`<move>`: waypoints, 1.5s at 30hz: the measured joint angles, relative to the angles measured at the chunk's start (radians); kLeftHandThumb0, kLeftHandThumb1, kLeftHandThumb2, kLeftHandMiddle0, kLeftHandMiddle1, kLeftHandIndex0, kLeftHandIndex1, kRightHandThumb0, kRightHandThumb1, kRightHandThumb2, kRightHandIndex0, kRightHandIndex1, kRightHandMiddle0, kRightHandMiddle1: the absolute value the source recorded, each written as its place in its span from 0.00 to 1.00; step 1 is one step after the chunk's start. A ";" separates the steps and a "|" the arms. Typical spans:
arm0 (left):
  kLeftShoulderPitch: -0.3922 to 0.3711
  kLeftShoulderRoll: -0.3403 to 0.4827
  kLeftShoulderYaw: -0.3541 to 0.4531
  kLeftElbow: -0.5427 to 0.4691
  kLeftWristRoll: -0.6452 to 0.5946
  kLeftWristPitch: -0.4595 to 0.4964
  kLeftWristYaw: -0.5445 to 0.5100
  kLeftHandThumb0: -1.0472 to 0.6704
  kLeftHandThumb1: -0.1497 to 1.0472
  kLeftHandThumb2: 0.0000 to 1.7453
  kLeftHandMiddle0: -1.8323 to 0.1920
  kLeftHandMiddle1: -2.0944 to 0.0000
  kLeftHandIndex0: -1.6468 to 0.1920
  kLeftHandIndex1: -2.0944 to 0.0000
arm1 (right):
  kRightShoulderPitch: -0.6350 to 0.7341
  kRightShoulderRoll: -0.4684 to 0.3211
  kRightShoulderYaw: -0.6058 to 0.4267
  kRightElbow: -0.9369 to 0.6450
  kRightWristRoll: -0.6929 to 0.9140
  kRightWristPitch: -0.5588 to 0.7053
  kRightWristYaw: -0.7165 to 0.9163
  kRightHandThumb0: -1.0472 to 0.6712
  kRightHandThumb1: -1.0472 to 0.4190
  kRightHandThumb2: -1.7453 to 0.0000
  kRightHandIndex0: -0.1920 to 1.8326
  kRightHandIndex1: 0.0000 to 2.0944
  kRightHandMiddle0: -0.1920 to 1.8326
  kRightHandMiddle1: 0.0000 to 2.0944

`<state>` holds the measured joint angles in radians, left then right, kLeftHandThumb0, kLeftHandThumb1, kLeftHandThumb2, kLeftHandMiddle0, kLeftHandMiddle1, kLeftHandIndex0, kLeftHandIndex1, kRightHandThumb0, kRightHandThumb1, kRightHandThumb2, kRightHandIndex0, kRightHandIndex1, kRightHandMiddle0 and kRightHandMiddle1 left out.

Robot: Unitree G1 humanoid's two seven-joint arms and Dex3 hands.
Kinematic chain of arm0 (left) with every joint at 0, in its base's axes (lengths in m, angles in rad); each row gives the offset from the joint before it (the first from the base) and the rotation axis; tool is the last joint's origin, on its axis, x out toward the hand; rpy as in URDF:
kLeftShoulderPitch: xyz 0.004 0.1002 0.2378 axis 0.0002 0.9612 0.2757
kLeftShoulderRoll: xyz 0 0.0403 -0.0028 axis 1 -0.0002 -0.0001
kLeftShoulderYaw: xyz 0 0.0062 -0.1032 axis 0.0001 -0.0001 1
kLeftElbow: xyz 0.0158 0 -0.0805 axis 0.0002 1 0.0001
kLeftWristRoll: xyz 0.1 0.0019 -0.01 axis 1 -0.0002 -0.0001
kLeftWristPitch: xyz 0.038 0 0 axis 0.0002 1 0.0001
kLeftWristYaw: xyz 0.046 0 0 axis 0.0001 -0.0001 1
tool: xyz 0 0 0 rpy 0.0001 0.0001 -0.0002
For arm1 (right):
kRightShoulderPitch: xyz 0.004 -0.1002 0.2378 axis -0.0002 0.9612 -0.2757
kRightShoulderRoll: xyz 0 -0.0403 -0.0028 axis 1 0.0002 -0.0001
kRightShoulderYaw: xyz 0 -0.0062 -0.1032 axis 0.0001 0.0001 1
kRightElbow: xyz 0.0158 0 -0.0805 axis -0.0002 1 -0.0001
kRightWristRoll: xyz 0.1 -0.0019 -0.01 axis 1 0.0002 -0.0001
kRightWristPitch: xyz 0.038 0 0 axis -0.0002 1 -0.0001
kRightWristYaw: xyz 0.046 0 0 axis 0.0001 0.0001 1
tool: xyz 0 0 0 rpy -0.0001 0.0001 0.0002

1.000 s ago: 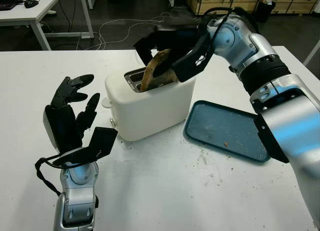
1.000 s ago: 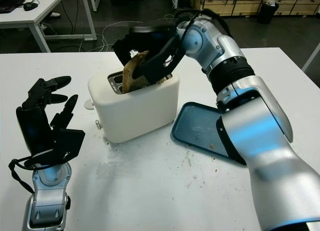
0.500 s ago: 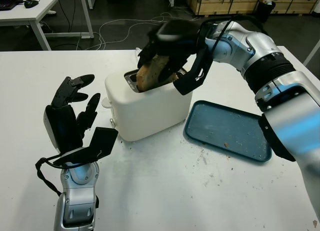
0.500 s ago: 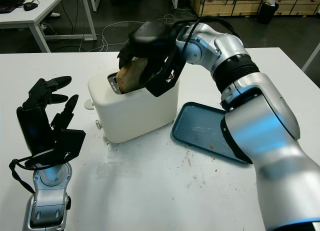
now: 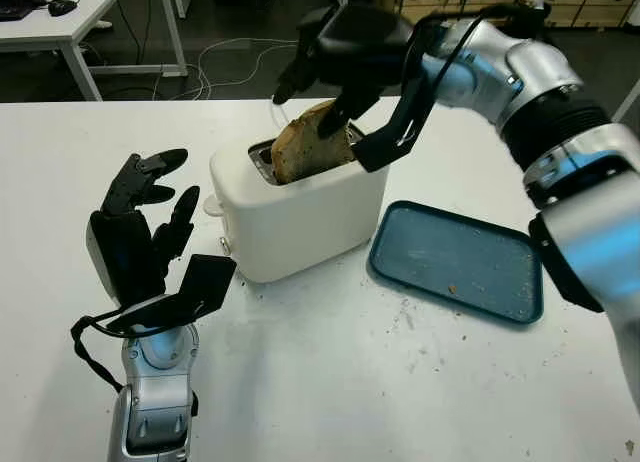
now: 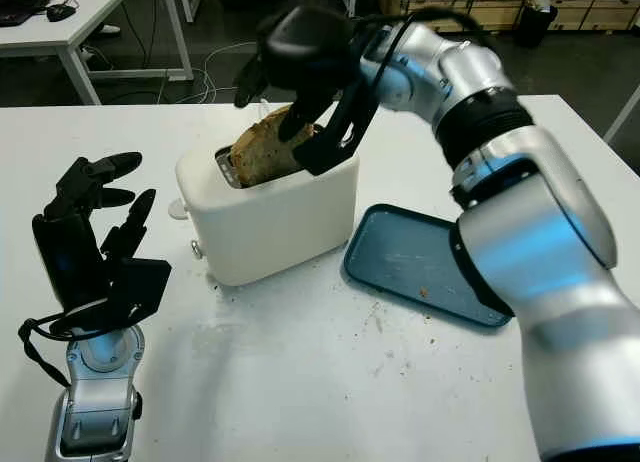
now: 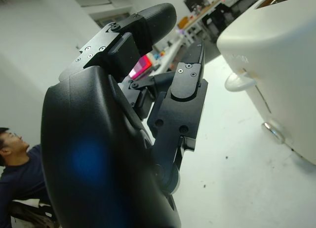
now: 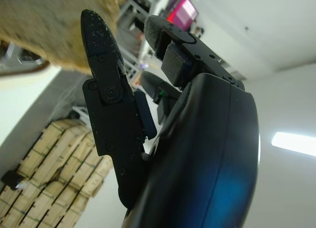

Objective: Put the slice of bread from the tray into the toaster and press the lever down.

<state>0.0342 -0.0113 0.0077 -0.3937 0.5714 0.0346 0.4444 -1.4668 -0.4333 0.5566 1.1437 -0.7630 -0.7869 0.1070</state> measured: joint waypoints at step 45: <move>0.000 0.002 -0.004 0.000 -0.001 -0.003 0.003 0.54 0.84 0.00 0.63 0.40 0.50 0.70 | 0.293 -0.053 -0.059 -0.108 -0.074 -0.152 -0.366 0.45 0.09 0.92 0.40 0.31 0.49 0.03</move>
<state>0.0341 -0.0088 0.0036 -0.3934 0.5709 0.0319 0.4479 -1.1736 -0.4858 0.4971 1.0355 -0.8370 -0.9392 -0.2594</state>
